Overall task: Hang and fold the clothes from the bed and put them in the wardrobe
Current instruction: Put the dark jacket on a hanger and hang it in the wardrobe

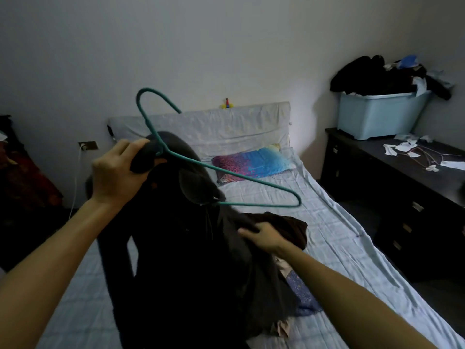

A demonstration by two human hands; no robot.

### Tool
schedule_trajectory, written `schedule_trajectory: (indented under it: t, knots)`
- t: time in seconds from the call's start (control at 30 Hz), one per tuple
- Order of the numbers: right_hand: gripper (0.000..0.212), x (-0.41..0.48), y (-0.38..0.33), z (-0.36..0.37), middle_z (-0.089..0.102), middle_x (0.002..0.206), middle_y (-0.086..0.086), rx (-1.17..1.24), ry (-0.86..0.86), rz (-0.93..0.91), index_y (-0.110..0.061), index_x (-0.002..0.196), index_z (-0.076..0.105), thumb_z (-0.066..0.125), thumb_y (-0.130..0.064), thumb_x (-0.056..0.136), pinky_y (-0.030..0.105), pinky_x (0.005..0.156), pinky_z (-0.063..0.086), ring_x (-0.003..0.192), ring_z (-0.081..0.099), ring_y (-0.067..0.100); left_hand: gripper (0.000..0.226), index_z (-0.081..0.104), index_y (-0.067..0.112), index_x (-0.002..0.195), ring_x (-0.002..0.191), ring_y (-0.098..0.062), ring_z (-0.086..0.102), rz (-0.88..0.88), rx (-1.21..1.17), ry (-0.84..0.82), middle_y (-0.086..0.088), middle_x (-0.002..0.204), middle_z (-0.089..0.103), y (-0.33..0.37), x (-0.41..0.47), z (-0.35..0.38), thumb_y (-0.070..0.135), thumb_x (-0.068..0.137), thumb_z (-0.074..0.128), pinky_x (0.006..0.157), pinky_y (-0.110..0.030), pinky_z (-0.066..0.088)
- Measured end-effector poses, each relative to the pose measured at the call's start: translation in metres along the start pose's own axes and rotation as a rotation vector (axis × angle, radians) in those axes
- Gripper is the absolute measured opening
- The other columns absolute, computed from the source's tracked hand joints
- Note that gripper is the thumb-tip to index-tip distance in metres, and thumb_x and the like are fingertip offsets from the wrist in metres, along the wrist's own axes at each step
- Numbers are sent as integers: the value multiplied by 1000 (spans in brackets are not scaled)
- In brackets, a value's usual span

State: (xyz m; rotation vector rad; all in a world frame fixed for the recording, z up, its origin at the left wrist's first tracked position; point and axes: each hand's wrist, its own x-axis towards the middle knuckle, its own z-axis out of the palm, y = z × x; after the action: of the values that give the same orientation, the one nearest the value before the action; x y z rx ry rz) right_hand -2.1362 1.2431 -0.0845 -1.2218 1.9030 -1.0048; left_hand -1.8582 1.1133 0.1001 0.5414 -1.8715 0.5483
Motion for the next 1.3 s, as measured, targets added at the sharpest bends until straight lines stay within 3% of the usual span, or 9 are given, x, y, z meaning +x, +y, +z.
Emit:
schedule_trajectory:
  t: [0.07, 0.13, 0.4, 0.53, 0.77, 0.9, 1.03, 1.17, 1.3]
  knots:
    - [30, 7, -8, -36, 72, 75, 1, 56, 271, 16, -18, 73, 73, 72, -48, 77, 40, 72, 55, 68, 62, 8, 39, 65, 11, 108, 61, -36, 62, 77, 72, -51, -14, 83, 65, -12, -4, 0, 39, 82, 72, 53, -40, 49]
    - [23, 8, -29, -75, 69, 68, -1, -22, 447, -9, -22, 67, 70, 71, -42, 77, 30, 60, 48, 69, 64, 12, 38, 64, 10, 111, 58, -35, 60, 147, 118, -113, -15, 81, 63, -20, -9, 6, 37, 85, 68, 49, -40, 47]
    - [13, 6, -88, -136, 66, 63, -6, -32, 737, -80, -28, 74, 73, 68, -40, 72, 28, 60, 51, 64, 63, 15, 37, 55, 9, 117, 50, -35, 54, 202, 187, -207, -21, 78, 56, -7, -3, 25, 28, 85, 49, 41, -39, 41]
    - [16, 5, -107, -136, 66, 69, -3, 39, 850, -83, -22, 83, 74, 60, -21, 75, 25, 59, 46, 67, 62, 16, 61, 58, 6, 114, 47, -36, 53, 116, 217, -424, -22, 78, 55, 15, 5, 34, 8, 57, 82, 39, -35, 40]
    - [28, -3, -116, -140, 70, 80, 0, 4, 899, -127, -26, 96, 74, 58, -17, 75, 33, 76, 55, 77, 63, 21, 68, 49, 18, 109, 41, -35, 53, 31, 179, -554, -15, 74, 56, 28, 9, 45, 2, 49, 78, 38, -34, 42]
    - [34, -12, -101, -158, 72, 89, -1, -202, 858, -145, -33, 101, 71, 59, -21, 72, 40, 77, 56, 84, 65, 26, 49, 49, 24, 115, 47, -33, 59, 229, 3, -472, -12, 82, 60, -6, 23, 26, 32, 67, 55, 40, -34, 47]
    - [37, -16, -104, -163, 72, 95, -1, -203, 853, -130, -34, 106, 71, 59, -20, 74, 41, 79, 56, 88, 65, 26, 48, 53, 22, 114, 50, -32, 61, 303, 10, -490, -10, 85, 62, -4, 21, 16, 35, 69, 44, 40, -32, 46]
    - [38, -15, -116, -151, 72, 96, -2, -165, 857, -188, -32, 106, 71, 57, -14, 75, 39, 81, 55, 88, 64, 24, 46, 61, 14, 102, 41, -35, 54, 125, 217, -612, -13, 76, 55, 19, 16, 29, 14, 58, 75, 39, -32, 40]
    - [38, -17, -122, -145, 72, 98, -1, -179, 836, -258, -30, 110, 70, 59, -10, 79, 36, 83, 56, 86, 64, 19, 40, 60, 12, 103, 47, -36, 55, -10, 346, -663, -15, 77, 52, 29, 13, 30, 0, 66, 69, 43, -34, 35]
